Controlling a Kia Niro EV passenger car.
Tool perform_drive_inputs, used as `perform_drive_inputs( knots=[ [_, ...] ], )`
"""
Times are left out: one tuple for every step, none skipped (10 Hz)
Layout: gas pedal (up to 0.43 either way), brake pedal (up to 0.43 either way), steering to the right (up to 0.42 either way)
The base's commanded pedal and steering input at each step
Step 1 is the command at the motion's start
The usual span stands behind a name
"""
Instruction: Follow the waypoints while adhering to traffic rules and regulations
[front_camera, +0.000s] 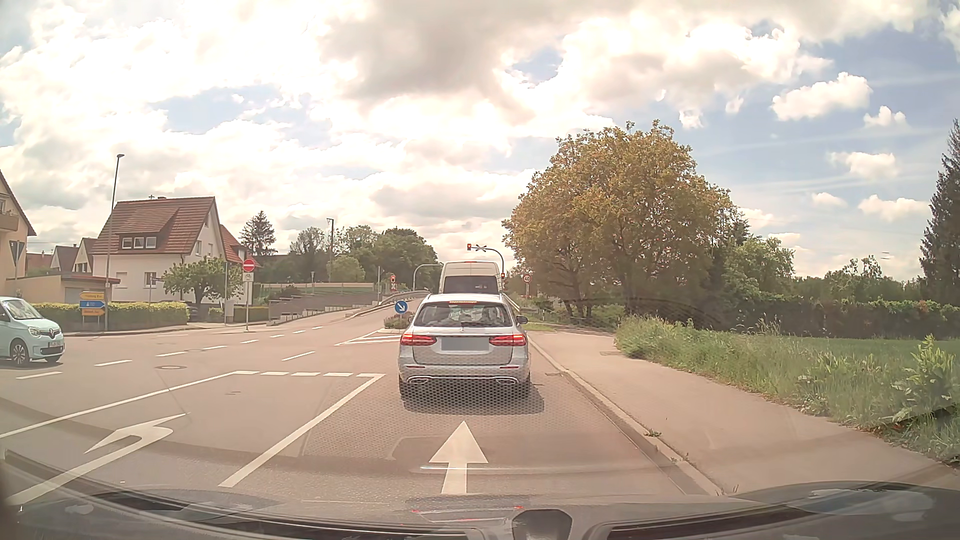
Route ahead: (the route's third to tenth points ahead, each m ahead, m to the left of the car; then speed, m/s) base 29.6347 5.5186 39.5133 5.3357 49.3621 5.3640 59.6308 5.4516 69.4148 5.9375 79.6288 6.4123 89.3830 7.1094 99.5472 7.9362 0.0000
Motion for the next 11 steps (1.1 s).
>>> perform_drive_inputs(
  knots=[
    [0.0,0.25,0.005],
    [0.0,0.25,0.005],
    [0.0,0.25,0.005],
    [0.0,0.25,0.005],
    [0.0,0.25,0.005],
    [0.0,0.25,0.005],
    [0.0,0.25,0.005],
    [0.0,0.25,0.005],
    [0.0,0.25,0.005],
    [0.0,0.25,0.005],
    [0.0,0.25,0.005]
  ],
)
